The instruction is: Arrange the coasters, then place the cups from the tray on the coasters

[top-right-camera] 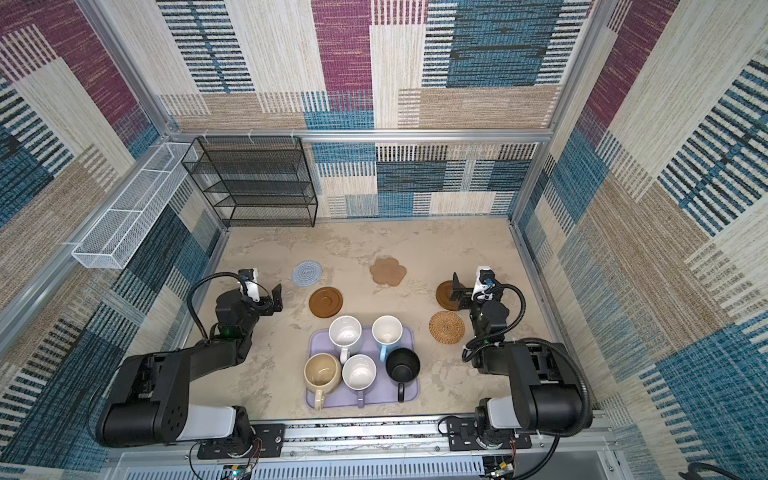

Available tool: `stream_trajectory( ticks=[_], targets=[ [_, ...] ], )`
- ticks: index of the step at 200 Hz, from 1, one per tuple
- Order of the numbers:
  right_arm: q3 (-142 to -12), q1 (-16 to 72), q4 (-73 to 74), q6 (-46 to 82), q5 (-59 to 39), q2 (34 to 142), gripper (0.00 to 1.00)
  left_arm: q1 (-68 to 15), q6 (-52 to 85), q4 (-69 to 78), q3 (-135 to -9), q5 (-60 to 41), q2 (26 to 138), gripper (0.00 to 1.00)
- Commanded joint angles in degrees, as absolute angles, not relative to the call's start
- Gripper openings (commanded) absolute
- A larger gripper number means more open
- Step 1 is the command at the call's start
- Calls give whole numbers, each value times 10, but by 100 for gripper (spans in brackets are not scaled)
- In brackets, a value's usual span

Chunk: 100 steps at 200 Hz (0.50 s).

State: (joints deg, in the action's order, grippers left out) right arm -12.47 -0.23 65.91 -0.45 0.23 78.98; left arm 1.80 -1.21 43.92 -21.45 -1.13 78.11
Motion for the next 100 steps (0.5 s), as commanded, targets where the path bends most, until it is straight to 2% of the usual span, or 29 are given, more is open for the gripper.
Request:
stream_trajectory(
  ticks=[1, 31, 44, 71, 100],
  targets=[
    [-140, -3, 581, 10, 18, 734, 100, 18, 5, 378, -227, 2, 727, 99],
    [-224, -2, 347, 120, 78, 632, 100, 18, 160, 237, -269, 14, 635, 98],
    [-246, -2, 290, 163, 90, 601, 100, 18, 206, 214, -279, -18, 609, 98],
    [-263, -3, 241, 153, -29, 550, 100, 18, 309, 266, -276, -99, 601, 98],
    [-285, -2, 192, 162, -136, 540, 100, 2, 360, 168, -326, -134, 615, 98]
  ],
)
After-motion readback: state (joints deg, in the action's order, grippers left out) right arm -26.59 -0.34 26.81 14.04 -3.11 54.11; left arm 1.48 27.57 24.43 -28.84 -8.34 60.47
